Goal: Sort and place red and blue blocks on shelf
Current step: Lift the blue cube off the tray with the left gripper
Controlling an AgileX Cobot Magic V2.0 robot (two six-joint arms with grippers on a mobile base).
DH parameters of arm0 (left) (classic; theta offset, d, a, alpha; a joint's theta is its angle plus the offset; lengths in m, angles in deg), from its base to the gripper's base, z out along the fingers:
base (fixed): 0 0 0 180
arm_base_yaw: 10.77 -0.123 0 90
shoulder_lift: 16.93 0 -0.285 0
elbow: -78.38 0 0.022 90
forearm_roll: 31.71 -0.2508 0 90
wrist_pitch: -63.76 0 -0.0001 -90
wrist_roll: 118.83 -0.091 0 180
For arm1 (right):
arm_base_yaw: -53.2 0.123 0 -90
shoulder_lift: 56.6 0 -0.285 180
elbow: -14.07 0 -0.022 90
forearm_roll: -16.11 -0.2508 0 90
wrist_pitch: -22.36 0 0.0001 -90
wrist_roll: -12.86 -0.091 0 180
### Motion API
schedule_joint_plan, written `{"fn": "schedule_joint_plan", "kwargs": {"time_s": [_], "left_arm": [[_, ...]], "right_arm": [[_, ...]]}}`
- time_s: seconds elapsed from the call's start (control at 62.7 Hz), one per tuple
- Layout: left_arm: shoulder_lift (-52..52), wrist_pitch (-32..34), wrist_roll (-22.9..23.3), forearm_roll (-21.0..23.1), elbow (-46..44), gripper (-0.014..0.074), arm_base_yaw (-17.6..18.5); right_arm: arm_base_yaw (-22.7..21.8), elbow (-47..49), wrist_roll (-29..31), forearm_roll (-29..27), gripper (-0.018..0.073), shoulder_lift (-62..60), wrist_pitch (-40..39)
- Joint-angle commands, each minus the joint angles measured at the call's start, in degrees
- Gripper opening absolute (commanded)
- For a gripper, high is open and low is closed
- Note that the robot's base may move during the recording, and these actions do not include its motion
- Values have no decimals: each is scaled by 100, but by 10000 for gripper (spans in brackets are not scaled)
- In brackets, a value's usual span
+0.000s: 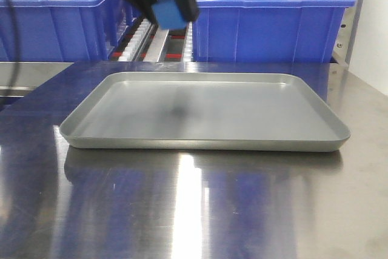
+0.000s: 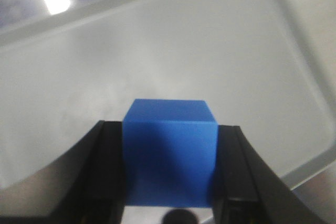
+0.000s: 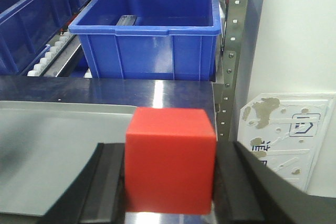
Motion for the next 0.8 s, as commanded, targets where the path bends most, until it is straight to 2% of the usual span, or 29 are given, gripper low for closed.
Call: {"fn": "schedule_joint_plan", "kwargs": {"time_s": [0.0,0.191,0.335,0.478,0.574,0.781], "left_arm": [[-550,897,-170,361,237,124,27],[-1130,2133,-201,373,1287,124,16],[-1706,3311,-558,373,2187,124,16],[-2385,4276,-558,373,3237,124,-100],[-2923,4582,-558,335,3858,124,-271],[-4055,4777,-558,327,4960,124,-740]], "right_arm": [[-31,157,0,-13,56,47,-494],[-31,157,0,-13,56,47,-494],[-31,157,0,-13,56,47,-494],[-31,157,0,-13,56,47,-494],[-31,157,0,-13,56,47,-494],[-31,157,0,-13,56,47,-494]]}}
